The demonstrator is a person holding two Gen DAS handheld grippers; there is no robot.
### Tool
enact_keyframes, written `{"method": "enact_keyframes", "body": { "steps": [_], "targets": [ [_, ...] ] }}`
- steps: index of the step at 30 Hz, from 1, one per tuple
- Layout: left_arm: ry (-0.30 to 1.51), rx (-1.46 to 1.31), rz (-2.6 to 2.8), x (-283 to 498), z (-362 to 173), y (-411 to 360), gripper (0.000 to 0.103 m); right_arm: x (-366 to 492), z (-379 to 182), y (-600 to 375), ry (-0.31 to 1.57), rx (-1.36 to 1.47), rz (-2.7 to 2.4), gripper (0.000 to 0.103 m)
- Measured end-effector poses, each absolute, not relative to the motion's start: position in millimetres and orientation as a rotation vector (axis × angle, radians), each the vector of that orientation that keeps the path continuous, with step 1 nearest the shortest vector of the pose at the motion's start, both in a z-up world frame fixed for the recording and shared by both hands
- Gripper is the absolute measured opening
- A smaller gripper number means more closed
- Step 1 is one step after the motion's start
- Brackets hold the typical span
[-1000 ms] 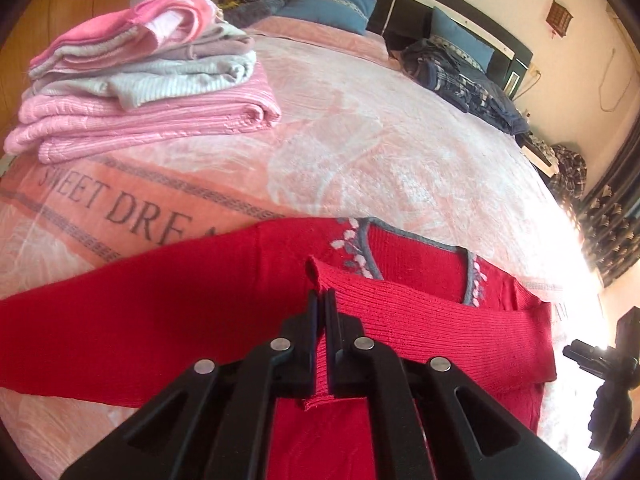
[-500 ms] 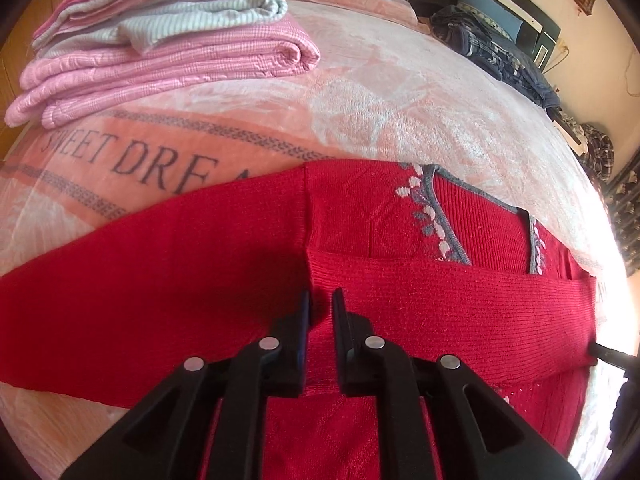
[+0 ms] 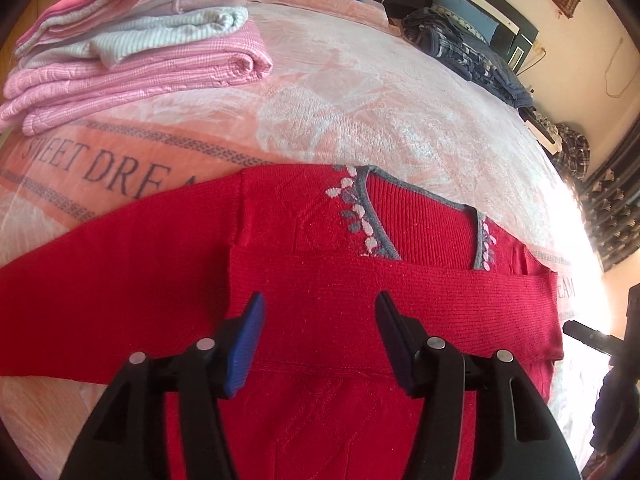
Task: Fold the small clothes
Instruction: 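Move the left tool to the other sleeve cuff and grasp it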
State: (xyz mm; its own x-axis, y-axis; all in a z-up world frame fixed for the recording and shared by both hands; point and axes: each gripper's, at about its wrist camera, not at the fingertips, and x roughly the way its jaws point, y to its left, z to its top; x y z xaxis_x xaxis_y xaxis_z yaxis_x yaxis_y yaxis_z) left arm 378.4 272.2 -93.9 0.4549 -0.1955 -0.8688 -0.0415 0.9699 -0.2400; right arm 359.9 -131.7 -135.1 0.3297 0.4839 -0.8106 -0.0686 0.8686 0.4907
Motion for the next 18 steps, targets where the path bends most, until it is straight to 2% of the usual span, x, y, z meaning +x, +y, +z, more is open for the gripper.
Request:
{"method": "enact_keyframes", "body": {
  "steps": [6,11,16,18],
  "targets": [
    [1.166,-0.226,-0.088,380,-131,276,0.061,355,-163,-124,1.233,0.368,0.355,0.031],
    [1.149,-0.167,-0.121,379,-132,268,0.071,355,-168,-121,1.215,0.362,0.36,0.034],
    [1.134,-0.192,-0.129,377,-132,271,0.073,346,-166,-108,1.156,0.28,0.352,0.044],
    [1.132,-0.217,-0.129,375,-129,276,0.073,346,-165,-105,1.154,0.285,0.344,0.053]
  ]
}}
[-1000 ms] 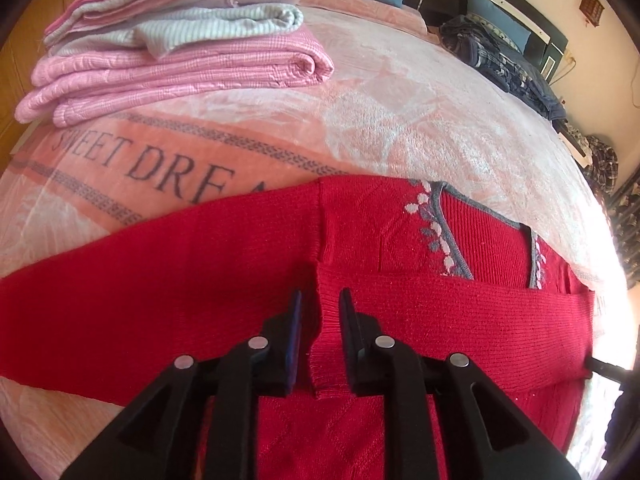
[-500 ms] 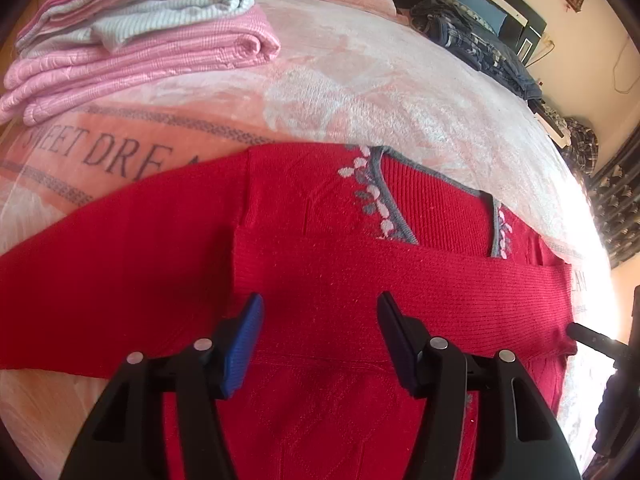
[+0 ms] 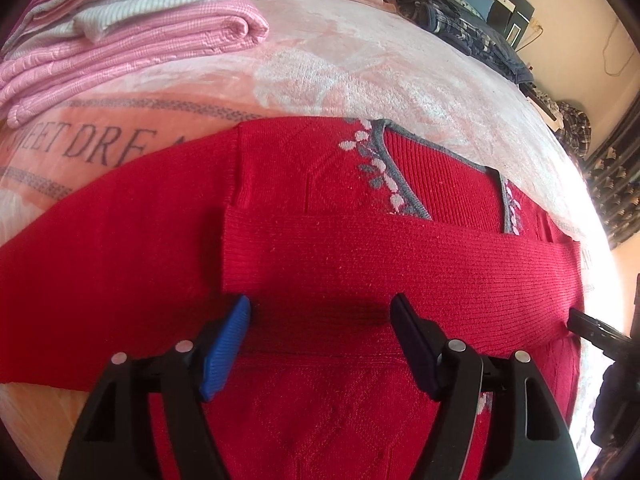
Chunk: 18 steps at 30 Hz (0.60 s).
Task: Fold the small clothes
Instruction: 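Move the left tool to the other sleeve cuff and grasp it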
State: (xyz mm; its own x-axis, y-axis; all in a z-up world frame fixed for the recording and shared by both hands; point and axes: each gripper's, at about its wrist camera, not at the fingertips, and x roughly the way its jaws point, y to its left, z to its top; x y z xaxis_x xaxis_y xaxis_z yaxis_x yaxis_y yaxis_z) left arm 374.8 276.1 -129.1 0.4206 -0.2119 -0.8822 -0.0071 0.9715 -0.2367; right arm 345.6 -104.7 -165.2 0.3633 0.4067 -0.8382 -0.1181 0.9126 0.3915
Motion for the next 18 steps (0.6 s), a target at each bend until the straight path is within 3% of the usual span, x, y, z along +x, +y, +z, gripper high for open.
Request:
{"method": "enact_keyframes", "body": {
  "steps": [6,10,18],
  "targets": [
    [1.178,-0.425,0.026,362,-119,336,0.073,343,-149,-92,1.192,0.32,0.232,0.062],
    [1.164,-0.291,0.166,344,-112,390,0.073,323,-136,-78,1.181,0.353,0.146,0.063],
    [1.131,-0.305,0.479,282,-105,582,0.073,257,-116,-26,1.283,0.249,0.161,0.065]
  ]
}}
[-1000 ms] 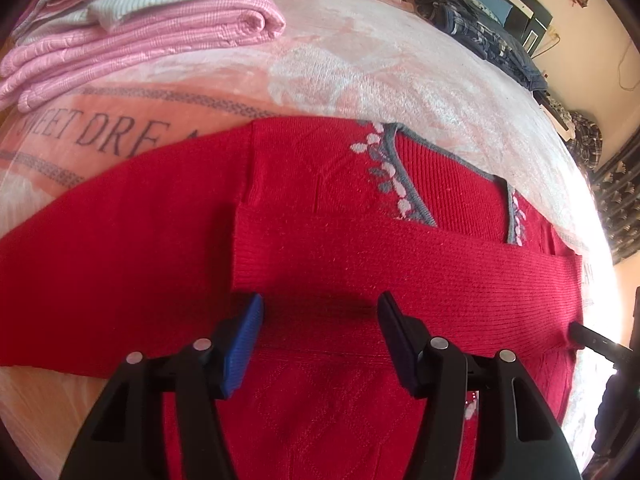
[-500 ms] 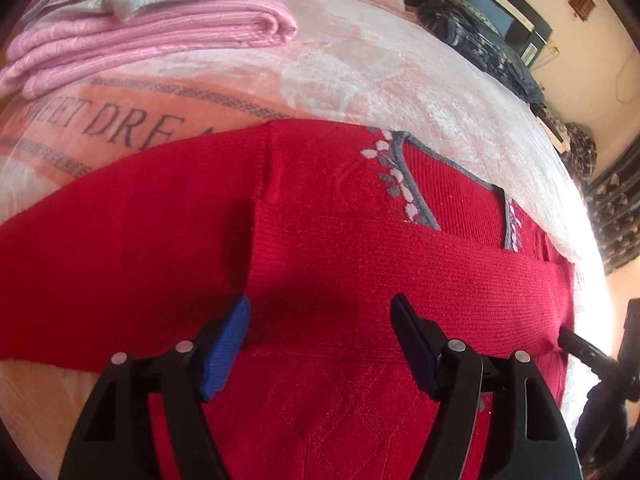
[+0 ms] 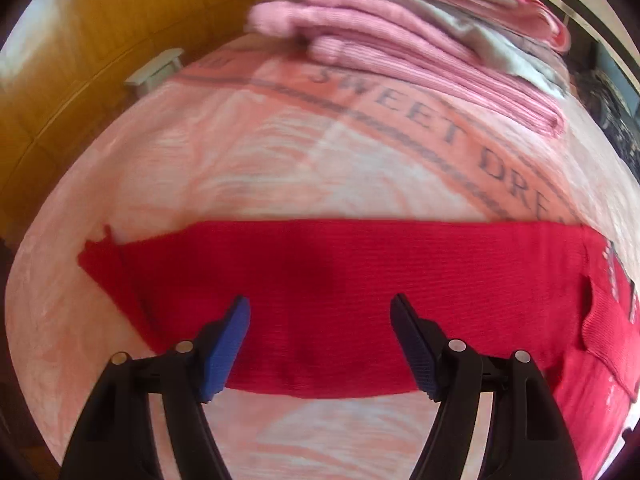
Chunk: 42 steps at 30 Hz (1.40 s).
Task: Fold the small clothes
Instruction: 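Move the left tool to the other sleeve cuff and grasp it, then fold the grasped sleeve with the left tool across the sweater body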
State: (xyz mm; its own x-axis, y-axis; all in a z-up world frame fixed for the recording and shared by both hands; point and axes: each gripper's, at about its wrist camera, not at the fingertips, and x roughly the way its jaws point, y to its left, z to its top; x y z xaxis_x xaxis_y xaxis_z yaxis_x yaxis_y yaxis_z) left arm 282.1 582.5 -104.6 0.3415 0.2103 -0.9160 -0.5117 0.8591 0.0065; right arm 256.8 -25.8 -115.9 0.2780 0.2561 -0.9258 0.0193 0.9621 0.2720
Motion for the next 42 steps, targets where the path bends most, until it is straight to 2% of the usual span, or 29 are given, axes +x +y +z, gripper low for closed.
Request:
{"method": "enact_keyframes", "body": {
  "steps": [6,8,10,16,21,23,25,26,28,33,42],
  "targets": [
    [1.114,-0.321,0.64,234,-113,685,0.073,243,-80,1,1.241,0.34,0.198,0.066],
    [1.108,-0.352,0.599,230,-110,696,0.074,243,-72,16,1.231,0.336,0.225,0.067],
    [1.111,-0.372,0.585,231,-110,707,0.081,244,-66,31,1.226,0.329,0.255,0.068],
    [1.127,-0.517,0.618,230,-134,735,0.082,247,-71,53,1.247,0.282,0.299,0.069],
    [1.106,-0.562,0.582,235,-136,744,0.082,250,-85,35,1.274,0.37,0.269,0.069],
    [1.08,-0.592,0.576,234,-134,748,0.075,250,-87,26,1.272,0.409,0.258,0.069],
    [1.063,-0.59,0.587,233,-132,747,0.052,250,-87,19,1.269,0.434,0.253,0.069],
    [1.064,-0.578,0.59,234,-132,748,0.046,249,-87,16,1.266,0.444,0.249,0.069],
    [1.05,-0.578,0.563,233,-131,748,0.027,248,-85,12,1.259,0.463,0.248,0.069],
    [0.983,-0.638,0.527,227,-125,754,0.021,246,-80,10,1.248,0.453,0.258,0.069],
    [0.77,-0.619,0.39,238,-78,731,0.02,247,-84,9,1.257,0.448,0.26,0.069]
  ]
}}
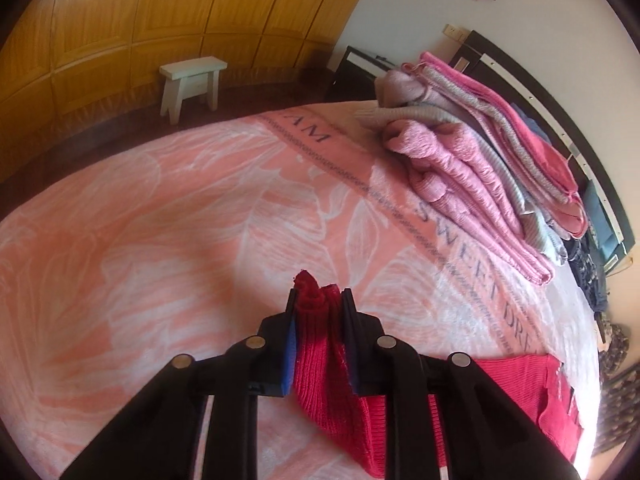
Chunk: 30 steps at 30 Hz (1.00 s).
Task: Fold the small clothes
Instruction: 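Fold the grasped sleeve with the left tool across the sweater body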
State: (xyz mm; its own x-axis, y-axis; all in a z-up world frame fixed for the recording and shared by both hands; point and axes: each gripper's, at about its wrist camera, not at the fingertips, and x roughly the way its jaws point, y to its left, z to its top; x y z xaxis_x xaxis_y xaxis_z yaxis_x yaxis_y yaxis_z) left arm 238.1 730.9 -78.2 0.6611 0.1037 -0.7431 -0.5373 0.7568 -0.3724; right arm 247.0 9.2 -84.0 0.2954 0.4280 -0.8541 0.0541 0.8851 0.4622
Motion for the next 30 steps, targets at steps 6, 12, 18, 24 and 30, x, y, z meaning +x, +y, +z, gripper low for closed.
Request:
{"method": "enact_keyframes", "body": {
  "steps": [6,12,18,24,30],
  "targets": [
    [0.718,-0.606,0.248,274,-59,674,0.02,248,-92,8,1.278,0.444,0.252,0.069],
    [0.729,-0.546,0.011,320,-45,565,0.02,247,-100,2,1.295,0.425,0.249,0.069],
    [0.771,-0.467,-0.203,352,-38,443,0.02,242,-106,-17,1.306,0.442,0.236,0.069],
    [0.811,-0.4,-0.338,369,-42,342,0.02,235,-109,-47,1.297,0.468,0.199,0.069],
    [0.869,-0.386,-0.451,376,-57,264,0.025,229,-114,-79,1.292,0.501,0.144,0.069]
  ]
}}
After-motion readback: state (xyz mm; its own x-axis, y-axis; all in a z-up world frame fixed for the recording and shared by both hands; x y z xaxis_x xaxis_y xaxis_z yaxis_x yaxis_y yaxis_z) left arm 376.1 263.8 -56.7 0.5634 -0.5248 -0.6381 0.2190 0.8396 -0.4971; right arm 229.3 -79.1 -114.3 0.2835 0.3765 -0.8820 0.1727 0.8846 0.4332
